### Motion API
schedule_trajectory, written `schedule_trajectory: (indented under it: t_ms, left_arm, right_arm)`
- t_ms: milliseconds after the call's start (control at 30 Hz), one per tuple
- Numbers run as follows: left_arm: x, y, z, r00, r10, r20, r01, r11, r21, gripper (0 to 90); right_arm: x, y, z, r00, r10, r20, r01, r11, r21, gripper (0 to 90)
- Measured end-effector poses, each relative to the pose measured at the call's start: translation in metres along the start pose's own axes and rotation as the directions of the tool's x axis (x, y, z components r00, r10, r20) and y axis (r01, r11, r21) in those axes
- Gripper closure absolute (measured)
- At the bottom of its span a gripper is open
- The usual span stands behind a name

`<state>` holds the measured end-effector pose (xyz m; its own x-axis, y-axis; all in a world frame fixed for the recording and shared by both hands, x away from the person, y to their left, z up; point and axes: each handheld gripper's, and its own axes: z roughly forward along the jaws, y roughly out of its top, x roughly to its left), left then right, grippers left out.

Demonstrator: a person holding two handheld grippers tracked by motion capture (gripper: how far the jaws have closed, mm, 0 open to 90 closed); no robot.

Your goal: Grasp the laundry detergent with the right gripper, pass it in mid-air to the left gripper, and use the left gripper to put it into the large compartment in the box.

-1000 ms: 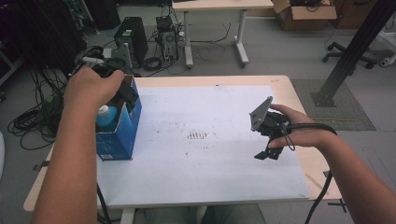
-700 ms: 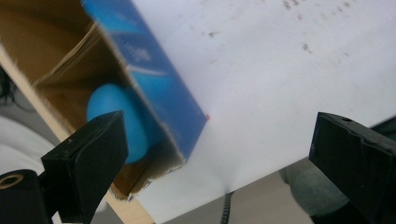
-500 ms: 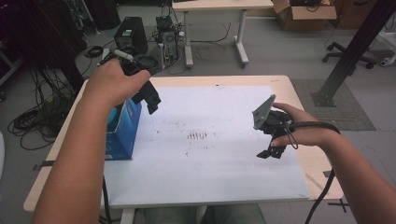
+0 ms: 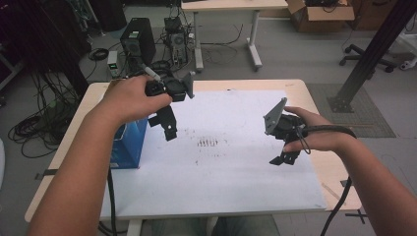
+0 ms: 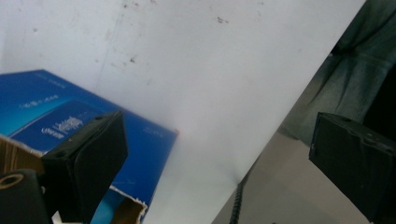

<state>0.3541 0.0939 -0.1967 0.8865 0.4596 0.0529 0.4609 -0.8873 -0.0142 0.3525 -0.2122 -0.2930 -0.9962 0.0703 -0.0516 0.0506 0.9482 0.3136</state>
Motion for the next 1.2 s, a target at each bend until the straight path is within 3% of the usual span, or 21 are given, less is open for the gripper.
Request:
schedule_trajectory:
  t_ms: [167,367,733,1200]
  left_arm:
    - [-0.006,0.002,0.008,0.9948,0.093,0.040,-0.094,0.9955,0.012,4.9]
    - [-0.010,0.004,0.011,0.9843,0.172,0.038,-0.173,0.9846,0.024,5.0]
    - [-0.007,0.006,0.016,0.9812,0.188,0.044,-0.190,0.9810,0.041,5.0]
    - [-0.005,0.006,0.018,0.9824,0.181,0.047,-0.183,0.9822,0.043,5.0]
  right_arm:
    - [0.001,0.005,0.000,1.0000,-0.001,-0.009,0.001,1.000,0.008,3.1]
    - [-0.002,0.009,0.000,1.0000,-0.003,-0.006,0.004,1.000,0.013,3.1]
    - [-0.010,0.011,-0.002,1.0000,0.000,-0.008,0.000,1.000,0.011,3.1]
    - [-0.013,0.011,0.000,0.9999,-0.002,-0.011,0.002,1.000,0.009,3.1]
